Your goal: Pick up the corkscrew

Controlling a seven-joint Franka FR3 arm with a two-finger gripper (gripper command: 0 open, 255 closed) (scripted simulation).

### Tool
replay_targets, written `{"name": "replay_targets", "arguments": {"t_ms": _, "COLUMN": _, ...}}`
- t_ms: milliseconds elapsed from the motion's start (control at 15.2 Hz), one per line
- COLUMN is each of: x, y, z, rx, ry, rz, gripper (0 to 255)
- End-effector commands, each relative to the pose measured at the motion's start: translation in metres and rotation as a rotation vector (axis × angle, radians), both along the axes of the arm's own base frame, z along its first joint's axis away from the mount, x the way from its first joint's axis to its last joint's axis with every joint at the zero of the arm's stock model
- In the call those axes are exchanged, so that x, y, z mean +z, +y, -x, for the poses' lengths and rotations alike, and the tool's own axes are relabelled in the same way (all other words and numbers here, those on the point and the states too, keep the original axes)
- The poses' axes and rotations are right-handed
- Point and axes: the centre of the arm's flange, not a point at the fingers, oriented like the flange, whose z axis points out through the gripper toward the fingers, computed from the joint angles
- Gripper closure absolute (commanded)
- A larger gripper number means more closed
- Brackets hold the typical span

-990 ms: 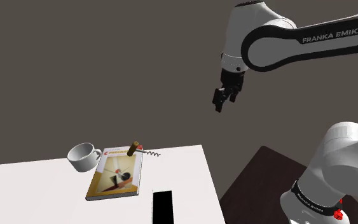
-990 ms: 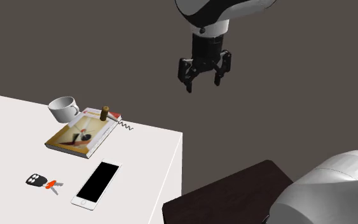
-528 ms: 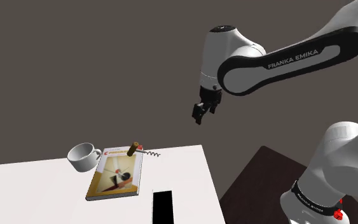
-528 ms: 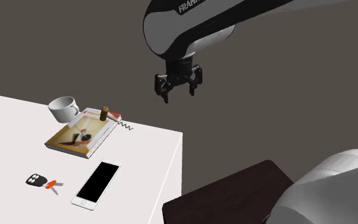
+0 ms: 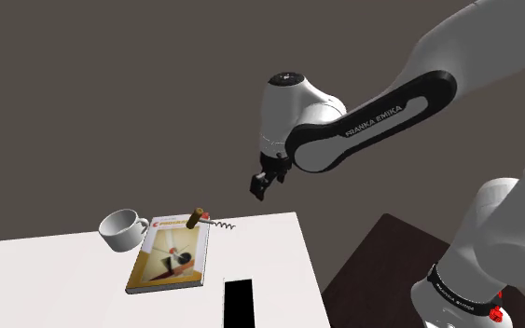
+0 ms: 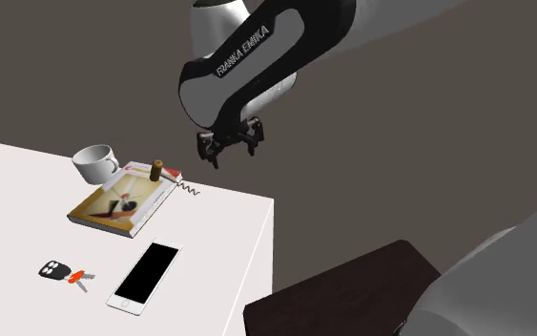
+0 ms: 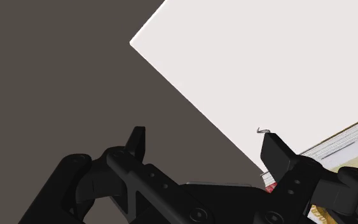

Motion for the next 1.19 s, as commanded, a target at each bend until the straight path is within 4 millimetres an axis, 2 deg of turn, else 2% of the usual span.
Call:
{"name": "replay_targets", "arguments": {"t_ms": 0, "x": -0.014, "y": 0.018, "z": -0.01, "rx": 0.017, "ry": -0.015, "rz": 0.0, "gripper": 0}}
{"name": "replay_targets", "arguments": {"t_ms": 726, "x": -0.089, "y": 0.117, "z": -0.072, "rx": 0.102, "ry": -0.088, "rz": 0.005, "gripper": 0}}
{"name": "replay_targets", "arguments": {"t_ms": 1122, "x": -0.121, "y": 0.117, "z": -0.072, "rx": 0.102, "ry": -0.088, "rz": 0.005, "gripper": 0}}
